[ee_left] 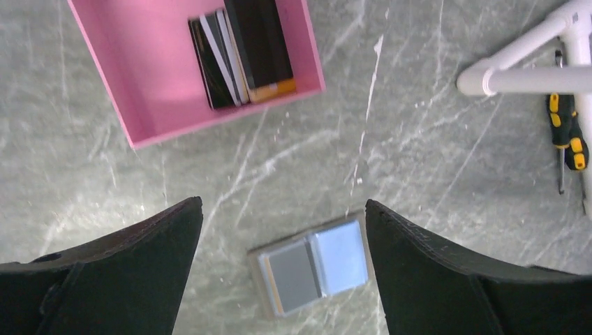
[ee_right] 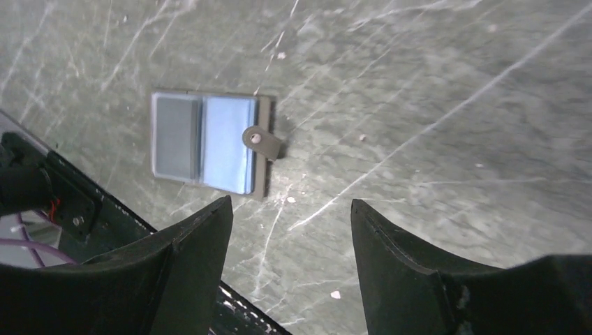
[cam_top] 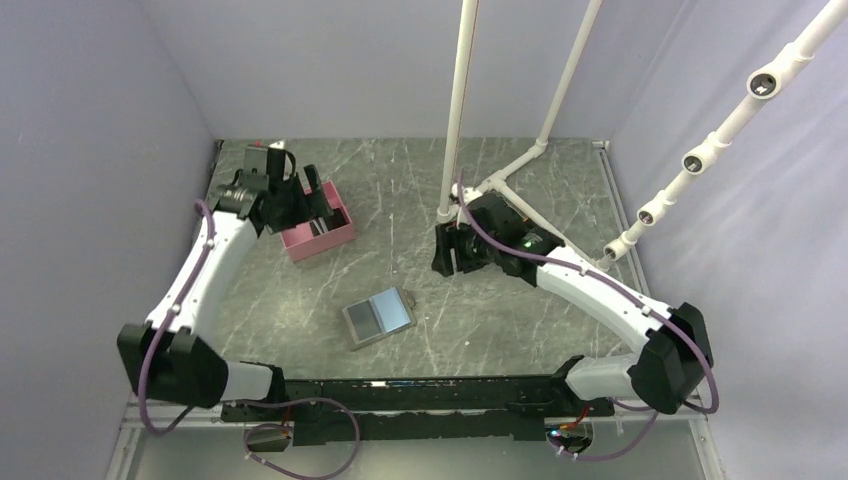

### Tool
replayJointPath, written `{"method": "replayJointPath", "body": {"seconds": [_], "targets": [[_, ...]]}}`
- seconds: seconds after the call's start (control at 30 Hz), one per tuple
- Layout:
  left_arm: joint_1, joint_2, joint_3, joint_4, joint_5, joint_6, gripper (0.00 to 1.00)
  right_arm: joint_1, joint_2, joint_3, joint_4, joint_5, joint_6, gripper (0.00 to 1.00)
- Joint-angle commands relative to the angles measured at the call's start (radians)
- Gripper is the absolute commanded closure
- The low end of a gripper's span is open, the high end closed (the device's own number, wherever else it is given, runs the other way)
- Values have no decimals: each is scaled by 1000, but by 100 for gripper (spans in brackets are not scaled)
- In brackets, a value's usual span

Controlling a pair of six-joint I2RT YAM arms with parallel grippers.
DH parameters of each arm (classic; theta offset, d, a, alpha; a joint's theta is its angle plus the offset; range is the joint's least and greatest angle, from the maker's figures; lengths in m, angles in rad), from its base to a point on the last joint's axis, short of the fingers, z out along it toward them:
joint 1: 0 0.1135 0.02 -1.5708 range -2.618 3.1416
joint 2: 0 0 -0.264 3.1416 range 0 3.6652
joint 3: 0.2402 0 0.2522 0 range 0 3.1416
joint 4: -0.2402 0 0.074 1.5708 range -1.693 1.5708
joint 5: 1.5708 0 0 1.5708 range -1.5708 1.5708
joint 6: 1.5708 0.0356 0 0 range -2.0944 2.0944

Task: Put the credit cards into the card holder
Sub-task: Pick up the credit card from the storage box.

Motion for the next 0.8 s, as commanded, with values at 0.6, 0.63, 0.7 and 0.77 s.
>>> {"method": "replayJointPath", "body": {"seconds": [0.6,0.63,0.7,0.77], "targets": [[189,654,317,108,307,137,43,-269,126,367,-402,-86,-187,46],[189,667,333,100,303,145,44,-274,137,372,-403,-91,-190,47],[189,714,371,106,309,147,49,-278,158,385,-416,-96,-197,48],[189,746,391,123,321,134,53,-282,166,389,-422,-87,-199,48]]}}
